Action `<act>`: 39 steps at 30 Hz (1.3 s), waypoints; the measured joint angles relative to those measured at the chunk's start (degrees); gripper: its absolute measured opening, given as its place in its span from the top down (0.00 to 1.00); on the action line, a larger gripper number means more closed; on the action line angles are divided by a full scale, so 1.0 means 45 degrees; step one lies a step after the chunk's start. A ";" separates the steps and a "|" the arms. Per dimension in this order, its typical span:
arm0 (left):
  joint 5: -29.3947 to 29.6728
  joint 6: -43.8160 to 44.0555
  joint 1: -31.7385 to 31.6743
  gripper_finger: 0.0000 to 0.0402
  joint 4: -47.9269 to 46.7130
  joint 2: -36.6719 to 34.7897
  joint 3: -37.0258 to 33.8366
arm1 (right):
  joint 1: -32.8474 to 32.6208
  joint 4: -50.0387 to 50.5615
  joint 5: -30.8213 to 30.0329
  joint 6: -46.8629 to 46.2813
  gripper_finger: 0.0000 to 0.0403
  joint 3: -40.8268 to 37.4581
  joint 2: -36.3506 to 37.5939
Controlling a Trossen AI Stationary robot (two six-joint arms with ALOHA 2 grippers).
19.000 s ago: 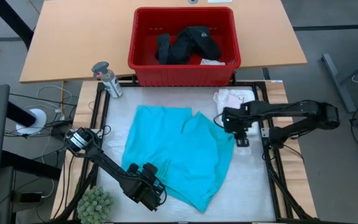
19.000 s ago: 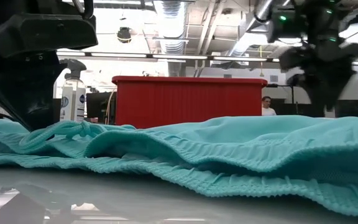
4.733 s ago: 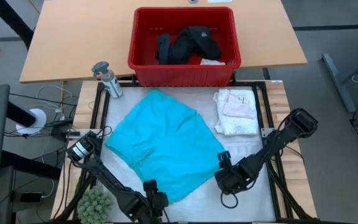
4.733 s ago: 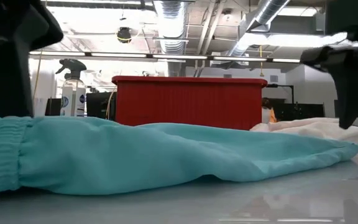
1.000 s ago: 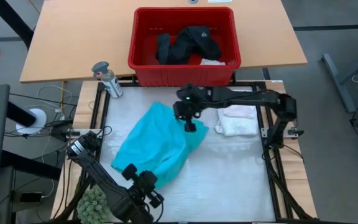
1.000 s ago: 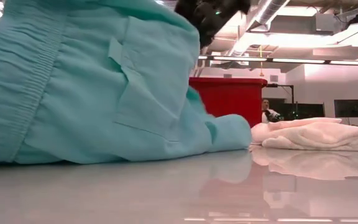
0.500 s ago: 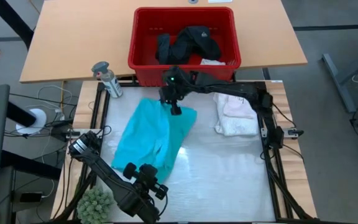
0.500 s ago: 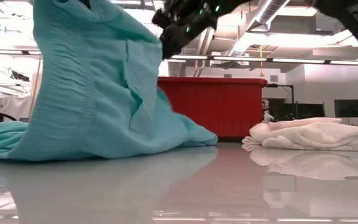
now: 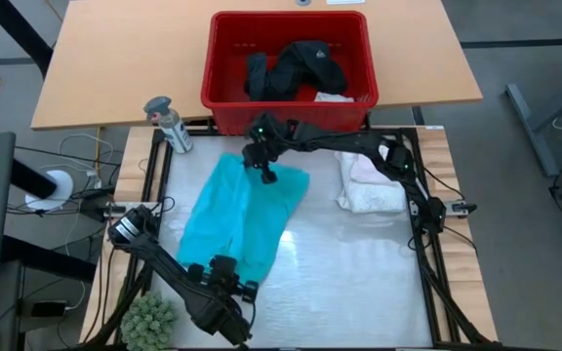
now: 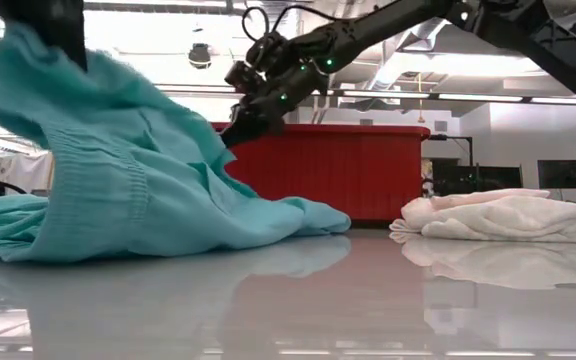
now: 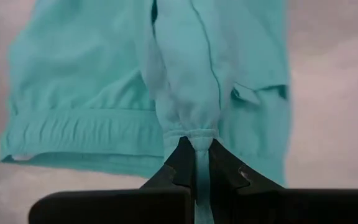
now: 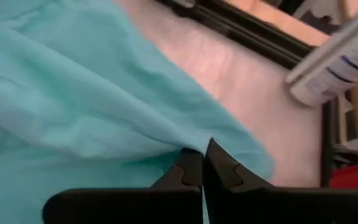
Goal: Fold Laundry from Bin
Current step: Fold the light blue shorts
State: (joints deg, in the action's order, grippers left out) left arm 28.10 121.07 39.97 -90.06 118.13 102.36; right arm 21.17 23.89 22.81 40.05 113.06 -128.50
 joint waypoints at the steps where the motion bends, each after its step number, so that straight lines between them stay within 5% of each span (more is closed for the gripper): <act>1: -0.0083 0.0296 -0.0069 1.00 0.0005 0.0000 -0.0222 | 0.0086 -0.0237 -0.0005 -0.0190 0.95 0.0004 -0.0035; 9: -0.1430 0.1054 -0.0598 1.00 -0.0015 -0.0005 -0.1339 | 0.0410 -0.1616 0.0020 -0.0957 0.95 -0.0001 -0.0069; 18: -0.1199 0.1050 -0.0638 1.00 0.0021 -0.0005 -0.1562 | 0.0622 -0.1673 0.0107 -0.1740 0.95 0.0009 -0.0906; 29: -0.0778 0.0262 -0.0641 1.00 0.0003 -0.0019 -0.1317 | 0.0742 0.1133 -0.0796 -0.4234 0.95 0.1052 -0.1262; 39: -0.0060 -0.0683 -0.0856 1.00 0.0000 -0.0019 -0.1372 | 0.1687 0.2889 0.0511 -0.4212 0.95 0.0903 -0.1317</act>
State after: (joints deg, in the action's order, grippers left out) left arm 27.83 118.00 36.12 -90.06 118.04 96.19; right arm 28.76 36.90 25.11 21.10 117.12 -134.43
